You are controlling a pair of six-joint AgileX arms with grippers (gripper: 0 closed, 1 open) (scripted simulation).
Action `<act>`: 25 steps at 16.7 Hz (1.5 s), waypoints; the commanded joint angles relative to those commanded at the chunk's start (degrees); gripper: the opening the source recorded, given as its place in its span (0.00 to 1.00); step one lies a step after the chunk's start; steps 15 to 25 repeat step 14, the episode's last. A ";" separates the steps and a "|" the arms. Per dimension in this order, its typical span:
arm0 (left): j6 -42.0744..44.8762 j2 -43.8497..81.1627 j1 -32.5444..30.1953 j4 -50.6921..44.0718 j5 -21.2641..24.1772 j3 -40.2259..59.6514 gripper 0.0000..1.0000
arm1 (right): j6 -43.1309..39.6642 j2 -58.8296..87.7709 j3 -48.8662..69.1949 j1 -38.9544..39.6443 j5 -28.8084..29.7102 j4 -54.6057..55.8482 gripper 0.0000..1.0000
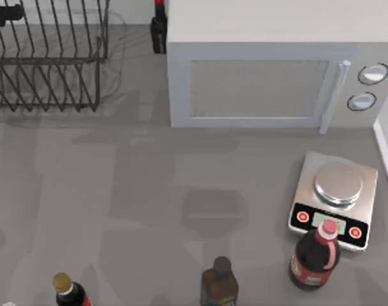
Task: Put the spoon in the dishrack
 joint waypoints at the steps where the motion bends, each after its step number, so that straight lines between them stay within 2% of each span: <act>1: 0.00 0.00 0.00 0.00 0.00 0.00 0.45 | 0.00 0.00 0.00 0.00 0.00 0.00 1.00; 8: 0.00 0.00 0.00 0.00 0.00 0.00 0.98 | 0.00 0.00 0.00 0.00 0.00 0.00 1.00; 25: 0.00 0.00 0.00 0.00 0.00 0.00 1.00 | 0.00 0.00 0.00 0.00 0.00 0.00 1.00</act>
